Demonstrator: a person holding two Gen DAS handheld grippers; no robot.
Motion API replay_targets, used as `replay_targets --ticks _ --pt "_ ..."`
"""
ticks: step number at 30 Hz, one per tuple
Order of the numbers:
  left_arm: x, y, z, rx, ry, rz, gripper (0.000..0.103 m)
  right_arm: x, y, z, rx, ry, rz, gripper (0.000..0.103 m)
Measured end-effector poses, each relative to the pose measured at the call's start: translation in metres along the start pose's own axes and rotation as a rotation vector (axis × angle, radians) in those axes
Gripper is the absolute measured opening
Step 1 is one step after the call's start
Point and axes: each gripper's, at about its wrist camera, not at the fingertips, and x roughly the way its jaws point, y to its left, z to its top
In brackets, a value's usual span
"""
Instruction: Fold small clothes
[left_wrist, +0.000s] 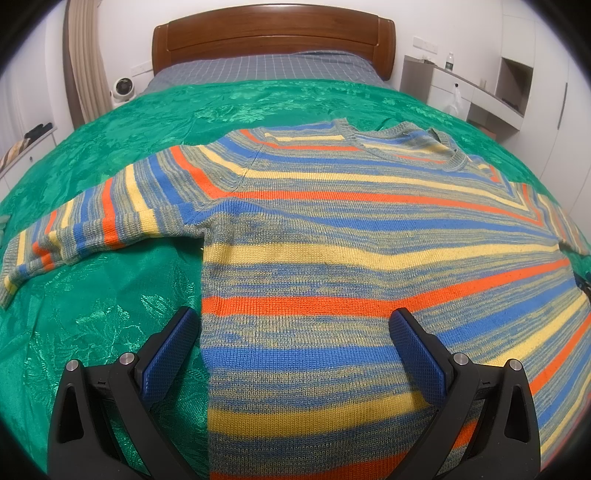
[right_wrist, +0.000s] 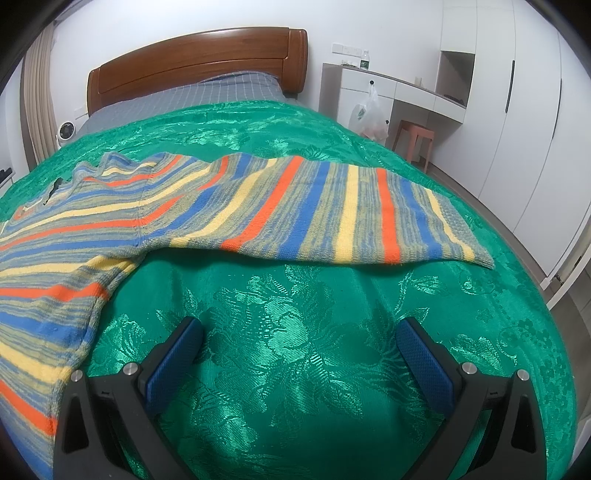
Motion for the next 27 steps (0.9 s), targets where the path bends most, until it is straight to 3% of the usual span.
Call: replay_targets --ticks 15,21,27 --pt "0.003 -0.002 0.003 0.005 0.026 -0.003 0.103 -0.002 -0.006 0.0 0.019 -0.002 0.03 0.103" --pt "-0.007 0.005 -0.005 -0.033 0.093 -0.063 0.103 -0.001 -0.004 0.0 0.015 0.007 0.029 0.103" --pt "-0.035 0.009 -0.029 0.017 0.051 -0.119 0.103 -0.002 -0.003 0.002 0.009 0.039 0.028 0.103"
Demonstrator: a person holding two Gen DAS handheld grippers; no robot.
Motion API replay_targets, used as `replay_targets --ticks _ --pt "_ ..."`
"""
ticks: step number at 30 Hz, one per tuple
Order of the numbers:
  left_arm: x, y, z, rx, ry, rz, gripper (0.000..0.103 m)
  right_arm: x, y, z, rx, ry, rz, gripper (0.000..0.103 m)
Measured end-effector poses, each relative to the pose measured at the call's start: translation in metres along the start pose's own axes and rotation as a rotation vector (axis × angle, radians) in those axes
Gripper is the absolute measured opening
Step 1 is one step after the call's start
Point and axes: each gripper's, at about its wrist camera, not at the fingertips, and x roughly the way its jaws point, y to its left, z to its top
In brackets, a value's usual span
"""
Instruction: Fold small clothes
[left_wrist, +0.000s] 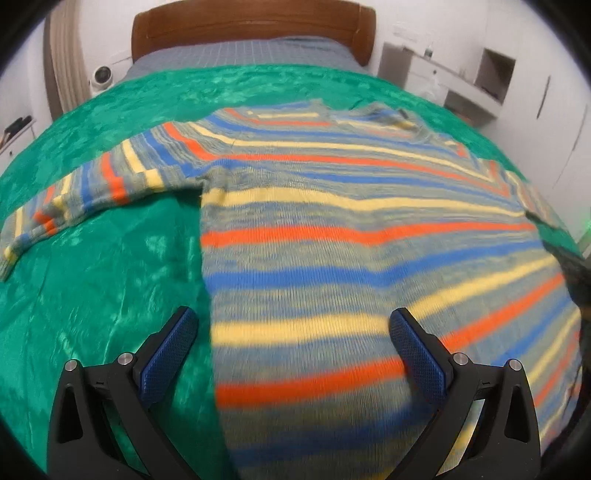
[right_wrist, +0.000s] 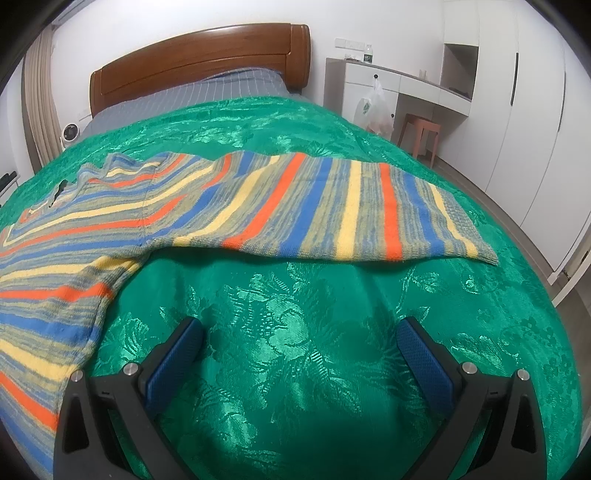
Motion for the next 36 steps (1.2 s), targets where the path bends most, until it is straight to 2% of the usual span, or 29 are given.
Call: replay_targets --ticks 2,4,6,9,12,14,16,18,19,20,22,26,28,31,33,34,35,36 --pt "-0.013 0.004 -0.006 -0.014 -0.033 -0.017 0.103 -0.005 0.0 0.001 -0.021 0.052 0.005 0.103" --pt "-0.029 0.009 -0.007 -0.034 -0.082 -0.024 0.103 -0.023 -0.004 0.002 -0.042 0.078 0.056 0.103" --pt "-0.044 0.011 0.002 -0.046 -0.137 -0.021 0.103 -0.044 -0.015 0.004 -0.022 0.04 0.121 0.103" --pt "-0.061 0.012 0.024 -0.035 -0.211 -0.019 0.103 -0.075 -0.043 0.028 0.062 -0.033 0.207 0.103" --pt "-0.067 0.012 0.042 0.007 -0.237 0.001 0.103 -0.089 -0.08 0.069 0.225 -0.073 0.331 0.103" --pt "-0.065 0.017 0.042 0.008 -0.246 0.018 0.103 -0.081 -0.105 0.087 0.377 -0.052 0.43 0.103" --pt "-0.056 0.024 0.034 -0.022 -0.237 0.017 0.103 -0.058 -0.123 0.084 0.548 0.024 0.527 0.103" --pt "-0.048 0.031 0.026 -0.055 -0.192 0.047 0.103 -0.026 -0.13 0.063 0.714 0.124 0.607 0.103" --pt "-0.046 0.033 0.025 -0.06 -0.171 0.058 0.103 -0.008 -0.133 0.045 0.787 0.183 0.629 0.103" --pt "-0.047 0.034 0.025 -0.057 -0.17 0.055 0.103 0.003 -0.135 0.031 0.828 0.205 0.624 0.103" --pt "-0.05 0.036 0.026 -0.05 -0.195 0.067 0.103 0.013 -0.142 0.016 0.857 0.167 0.612 0.101" --pt "-0.048 0.044 0.029 -0.084 -0.199 0.078 0.103 0.025 -0.159 0.02 0.921 0.03 0.609 0.097" --pt "-0.046 0.049 0.031 -0.119 -0.197 0.059 0.103 0.033 -0.164 0.028 0.932 -0.015 0.581 0.093" --pt "-0.044 0.055 0.031 -0.157 -0.197 0.054 0.103 0.054 -0.16 0.032 0.935 0.033 0.537 0.074" --pt "-0.043 0.057 0.03 -0.164 -0.192 0.057 0.103 0.058 -0.163 0.034 0.927 0.052 0.509 0.049" --pt "-0.043 0.058 0.03 -0.163 -0.19 0.06 0.103 0.06 -0.163 0.035 0.92 0.053 0.507 0.045" --pt "-0.043 0.058 0.029 -0.162 -0.189 0.063 0.103 0.058 -0.165 0.037 0.913 0.055 0.501 0.037" --pt "-0.044 0.059 0.029 -0.162 -0.188 0.066 0.103 0.054 -0.163 0.042 0.894 0.049 0.489 0.024"
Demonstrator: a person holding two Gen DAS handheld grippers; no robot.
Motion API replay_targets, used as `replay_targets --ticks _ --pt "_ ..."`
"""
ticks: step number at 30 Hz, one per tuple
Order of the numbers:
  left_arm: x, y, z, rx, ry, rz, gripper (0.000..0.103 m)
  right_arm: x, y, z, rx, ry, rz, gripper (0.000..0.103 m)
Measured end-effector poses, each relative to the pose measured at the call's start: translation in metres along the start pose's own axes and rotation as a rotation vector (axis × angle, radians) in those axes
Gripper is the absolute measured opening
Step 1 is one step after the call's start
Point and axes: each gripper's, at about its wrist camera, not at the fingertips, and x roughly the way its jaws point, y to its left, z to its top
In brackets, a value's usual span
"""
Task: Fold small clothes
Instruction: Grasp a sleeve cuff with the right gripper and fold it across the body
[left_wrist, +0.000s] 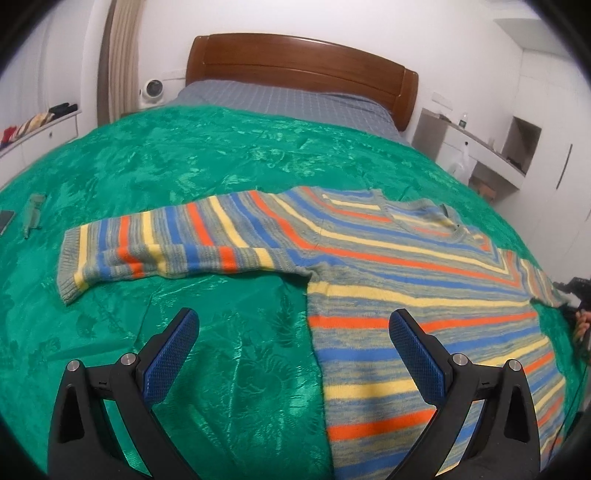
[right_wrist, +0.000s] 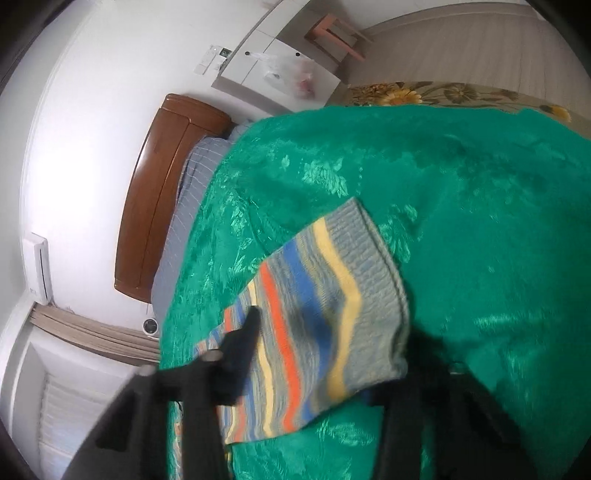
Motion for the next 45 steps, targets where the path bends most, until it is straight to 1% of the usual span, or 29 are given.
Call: replay_targets --ticks 2,3,4,7,9,12,13,15,16,18,20,22,23,24,26,27,28,29,30,33,35,36,37,39,40,41,42,43,45 --pt "-0.003 0.002 0.0 0.006 -0.005 0.007 0.103 -0.011 0.02 0.004 -0.082 -0.007 0.001 0.012" --pt "-0.004 0.002 0.0 0.009 -0.007 0.011 0.103 -0.016 0.036 0.002 -0.137 -0.011 0.003 0.012" --pt "-0.005 0.003 0.0 0.012 -0.01 0.017 0.103 -0.019 0.067 -0.002 -0.223 -0.009 0.019 0.012" --pt "-0.007 0.008 0.002 0.004 -0.009 0.026 0.103 -0.02 0.14 -0.022 -0.388 0.021 0.089 0.012" --pt "-0.007 0.012 0.004 -0.01 -0.006 0.025 0.103 -0.008 0.202 -0.053 -0.526 0.077 0.14 0.012" --pt "-0.008 0.018 0.005 -0.027 -0.005 0.033 0.103 0.017 0.263 -0.103 -0.669 0.173 0.18 0.011" --pt "-0.008 0.021 0.004 -0.034 -0.004 0.041 0.103 0.031 0.285 -0.131 -0.727 0.215 0.187 0.011" --pt "-0.008 0.028 0.003 -0.049 0.0 0.054 0.103 0.051 0.308 -0.165 -0.798 0.263 0.185 0.011" --pt "-0.009 0.03 0.003 -0.055 -0.001 0.056 0.103 0.066 0.32 -0.191 -0.843 0.295 0.174 0.011" --pt "-0.011 0.036 0.002 -0.07 -0.003 0.056 0.103 0.091 0.332 -0.224 -0.901 0.337 0.15 0.011" --pt "-0.011 0.039 0.001 -0.074 0.0 0.058 0.103 0.113 0.331 -0.248 -0.941 0.376 0.125 0.011" --pt "-0.01 0.041 0.001 -0.07 0.001 0.068 0.103 0.138 0.327 -0.264 -0.911 0.462 0.136 0.012" --pt "-0.009 0.042 0.001 -0.069 0.003 0.075 0.103 0.148 0.32 -0.27 -0.85 0.541 0.173 0.02" --pt "-0.009 0.044 0.001 -0.069 0.006 0.082 0.103 0.155 0.313 -0.274 -0.779 0.615 0.223 0.034" --pt "-0.009 0.047 0.001 -0.079 0.011 0.083 0.103 0.153 0.308 -0.277 -0.762 0.618 0.251 0.047" --pt "-0.009 0.049 0.001 -0.087 0.013 0.075 0.103 0.15 0.308 -0.276 -0.808 0.584 0.218 0.051" --pt "-0.008 0.049 0.001 -0.093 0.016 0.069 0.103 0.148 0.311 -0.276 -0.899 0.538 0.131 0.051" --pt "-0.008 0.049 0.001 -0.096 0.019 0.066 0.103 0.148 0.315 -0.279 -1.023 0.498 0.017 0.052" --pt "-0.007 0.049 0.002 -0.1 0.023 0.062 0.103 0.149 0.315 -0.289 -1.142 0.49 -0.06 0.052" --pt "-0.003 0.043 0.003 -0.096 0.037 0.053 0.103 0.152 0.307 -0.314 -1.244 0.565 -0.09 0.052" --pt "-0.001 0.038 0.003 -0.081 0.041 0.054 0.103 0.158 0.301 -0.332 -1.316 0.568 -0.125 0.052" --pt "-0.001 0.036 0.002 -0.068 0.043 0.059 0.103 0.164 0.297 -0.34 -1.345 0.547 -0.176 0.051" --pt "-0.001 0.034 0.001 -0.058 0.045 0.065 0.103 0.161 0.292 -0.334 -1.342 0.529 -0.202 0.048" --pt "-0.001 0.032 0.0 -0.037 0.046 0.077 0.103 0.16 0.287 -0.326 -1.299 0.504 -0.213 0.026" --pt "-0.001 0.032 -0.001 -0.029 0.047 0.084 0.103 0.158 0.288 -0.318 -1.257 0.49 -0.2 0.02" --pt "-0.001 0.033 -0.001 -0.025 0.048 0.087 0.103 0.155 0.29 -0.318 -1.236 0.481 -0.182 0.009" --pt "-0.001 0.033 -0.001 -0.025 0.049 0.088 0.103 0.153 0.296 -0.317 -1.223 0.473 -0.156 0.008" --pt "-0.001 0.035 0.0 -0.03 0.051 0.088 0.103 0.144 0.301 -0.317 -1.21 0.482 -0.091 0.006" --pt "0.0 0.037 0.001 -0.045 0.055 0.086 0.103 0.137 0.31 -0.33 -1.227 0.512 -0.01 0.004"
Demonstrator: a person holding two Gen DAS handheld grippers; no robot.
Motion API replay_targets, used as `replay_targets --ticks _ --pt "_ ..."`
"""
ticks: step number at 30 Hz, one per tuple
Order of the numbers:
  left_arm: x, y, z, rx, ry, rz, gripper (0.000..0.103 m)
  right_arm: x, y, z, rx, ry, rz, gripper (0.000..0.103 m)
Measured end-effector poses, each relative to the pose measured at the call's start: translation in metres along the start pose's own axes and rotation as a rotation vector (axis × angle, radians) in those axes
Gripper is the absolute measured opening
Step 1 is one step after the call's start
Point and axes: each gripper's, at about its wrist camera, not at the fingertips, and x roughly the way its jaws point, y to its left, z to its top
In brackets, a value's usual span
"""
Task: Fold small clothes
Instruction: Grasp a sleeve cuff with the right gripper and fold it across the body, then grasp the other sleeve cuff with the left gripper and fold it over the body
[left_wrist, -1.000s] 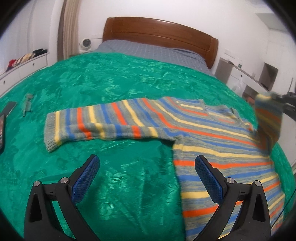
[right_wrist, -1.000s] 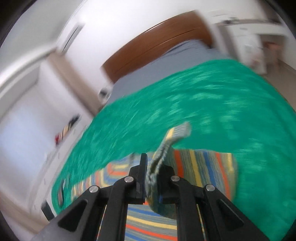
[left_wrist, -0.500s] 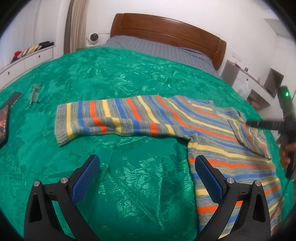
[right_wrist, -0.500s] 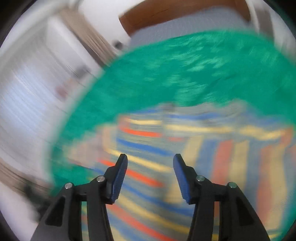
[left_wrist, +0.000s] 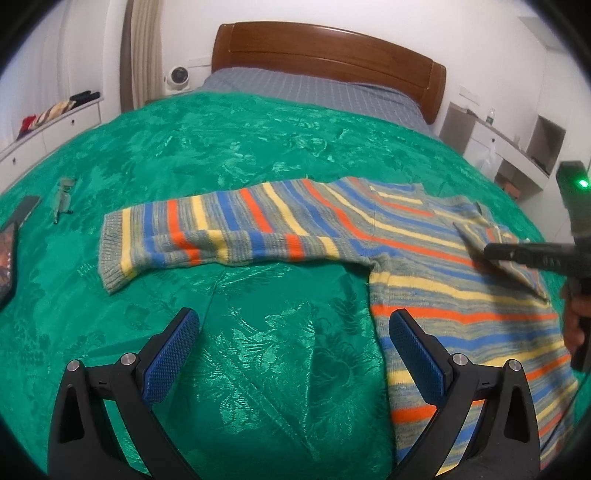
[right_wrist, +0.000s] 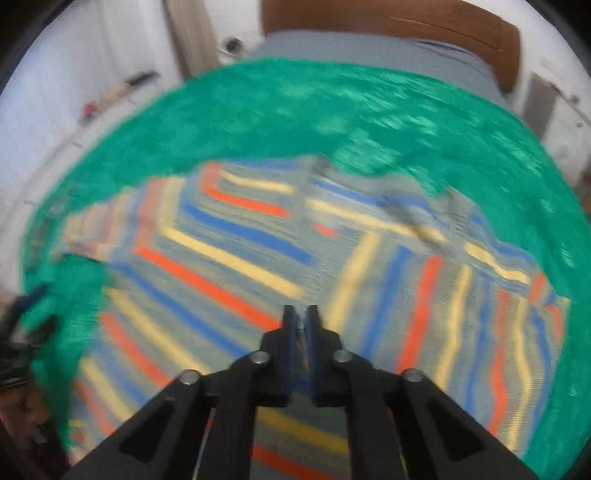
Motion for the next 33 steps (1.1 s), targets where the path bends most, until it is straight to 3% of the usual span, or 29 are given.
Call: replay_targets --ticks 8,10,11,12,16,20,25,33 --pt "0.006 0.002 -0.001 -0.005 0.027 0.016 0.103 0.017 0.008 -0.02 -0.029 0.044 0.002 0.009" --pt "0.01 0.002 -0.002 -0.002 0.046 0.019 0.103 0.009 0.009 -0.024 -0.035 0.033 -0.02 0.027" --pt "0.011 0.001 -0.002 -0.001 0.053 0.019 0.103 0.005 0.01 -0.027 -0.047 0.018 -0.049 0.049" --pt "0.011 0.0 -0.003 0.003 0.059 0.017 0.103 -0.005 0.01 -0.031 -0.058 -0.009 -0.089 0.064" --pt "0.012 -0.008 -0.004 0.033 0.061 0.021 0.103 -0.034 -0.006 -0.05 -0.038 -0.077 -0.215 0.068" --pt "0.012 -0.02 -0.007 0.072 0.055 0.031 0.103 -0.069 -0.032 -0.082 0.015 -0.146 -0.369 0.086" --pt "0.01 -0.033 -0.01 0.118 0.035 0.038 0.103 -0.102 -0.072 -0.115 0.115 -0.191 -0.501 0.087" --pt "0.013 -0.047 -0.018 0.167 0.014 0.062 0.103 -0.12 -0.117 -0.143 0.185 -0.235 -0.599 0.091"
